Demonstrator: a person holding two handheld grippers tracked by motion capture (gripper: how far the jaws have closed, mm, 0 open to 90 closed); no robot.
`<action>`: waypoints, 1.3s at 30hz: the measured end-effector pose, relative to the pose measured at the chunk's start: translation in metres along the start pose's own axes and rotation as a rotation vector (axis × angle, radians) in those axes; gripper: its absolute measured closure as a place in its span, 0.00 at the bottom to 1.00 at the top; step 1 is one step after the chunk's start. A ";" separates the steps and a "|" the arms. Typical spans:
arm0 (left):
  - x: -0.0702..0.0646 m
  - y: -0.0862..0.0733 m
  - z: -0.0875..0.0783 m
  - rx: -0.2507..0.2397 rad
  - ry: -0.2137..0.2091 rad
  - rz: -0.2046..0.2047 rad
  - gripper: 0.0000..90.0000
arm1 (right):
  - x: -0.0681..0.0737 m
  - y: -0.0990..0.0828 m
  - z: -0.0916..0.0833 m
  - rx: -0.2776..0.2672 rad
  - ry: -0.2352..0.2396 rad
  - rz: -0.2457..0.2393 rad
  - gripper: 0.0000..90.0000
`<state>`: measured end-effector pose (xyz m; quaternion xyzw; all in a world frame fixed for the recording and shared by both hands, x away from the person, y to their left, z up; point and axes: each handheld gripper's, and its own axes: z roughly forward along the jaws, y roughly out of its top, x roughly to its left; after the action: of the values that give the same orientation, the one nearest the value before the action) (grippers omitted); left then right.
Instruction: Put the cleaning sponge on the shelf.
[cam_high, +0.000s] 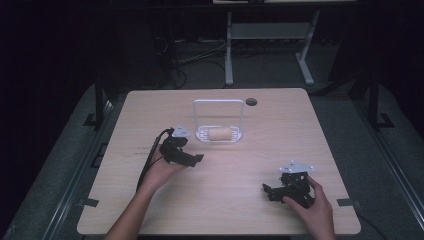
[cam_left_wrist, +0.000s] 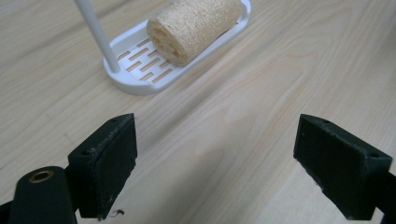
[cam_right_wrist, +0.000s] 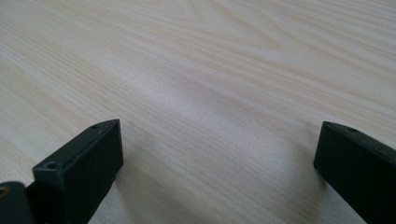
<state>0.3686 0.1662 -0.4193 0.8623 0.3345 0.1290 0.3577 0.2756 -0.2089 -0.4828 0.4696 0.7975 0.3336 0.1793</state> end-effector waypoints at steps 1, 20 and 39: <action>0.000 -0.004 -0.005 -0.006 0.002 0.000 0.15 | 0.000 0.000 0.000 0.000 0.000 0.000 0.01; -0.001 -0.044 -0.042 -0.044 0.035 -0.004 0.15 | 0.000 0.000 0.000 0.000 0.000 0.000 0.01; -0.003 -0.089 -0.069 -0.056 0.090 -0.034 0.15 | 0.000 0.000 0.000 0.001 0.000 0.000 0.01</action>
<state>0.2909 0.2473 -0.4326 0.8395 0.3611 0.1711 0.3683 0.2756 -0.2088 -0.4827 0.4696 0.7976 0.3333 0.1793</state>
